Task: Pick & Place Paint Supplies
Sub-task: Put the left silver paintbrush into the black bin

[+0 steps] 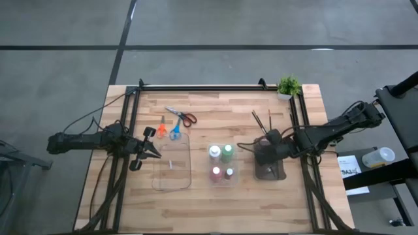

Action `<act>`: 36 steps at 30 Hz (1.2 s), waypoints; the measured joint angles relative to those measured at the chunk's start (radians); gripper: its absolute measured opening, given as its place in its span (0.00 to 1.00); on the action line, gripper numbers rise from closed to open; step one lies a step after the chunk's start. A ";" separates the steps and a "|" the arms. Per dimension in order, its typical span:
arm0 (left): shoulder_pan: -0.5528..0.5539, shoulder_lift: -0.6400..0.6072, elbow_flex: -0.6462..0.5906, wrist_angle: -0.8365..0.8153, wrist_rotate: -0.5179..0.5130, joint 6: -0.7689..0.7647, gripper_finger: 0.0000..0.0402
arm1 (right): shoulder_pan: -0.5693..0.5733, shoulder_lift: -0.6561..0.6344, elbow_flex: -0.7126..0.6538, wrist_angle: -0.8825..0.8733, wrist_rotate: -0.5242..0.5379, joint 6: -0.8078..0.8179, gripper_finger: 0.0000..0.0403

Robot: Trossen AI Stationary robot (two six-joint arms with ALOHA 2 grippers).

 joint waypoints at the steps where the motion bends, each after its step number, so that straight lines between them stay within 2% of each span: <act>1: 0.000 0.000 0.000 0.000 0.000 0.000 0.09 | 0.010 0.000 -0.016 0.004 0.005 0.027 0.03; 7: 0.000 0.000 0.000 0.000 0.000 0.000 0.09 | 0.037 0.000 -0.124 0.087 0.012 0.129 0.03; 17: 0.000 0.000 0.000 0.000 0.000 0.000 0.09 | 0.037 0.000 -0.277 0.246 0.010 0.209 0.03; 36: 0.000 0.000 0.000 0.000 0.000 0.000 0.09 | 0.036 0.001 -0.332 0.278 0.002 0.235 0.03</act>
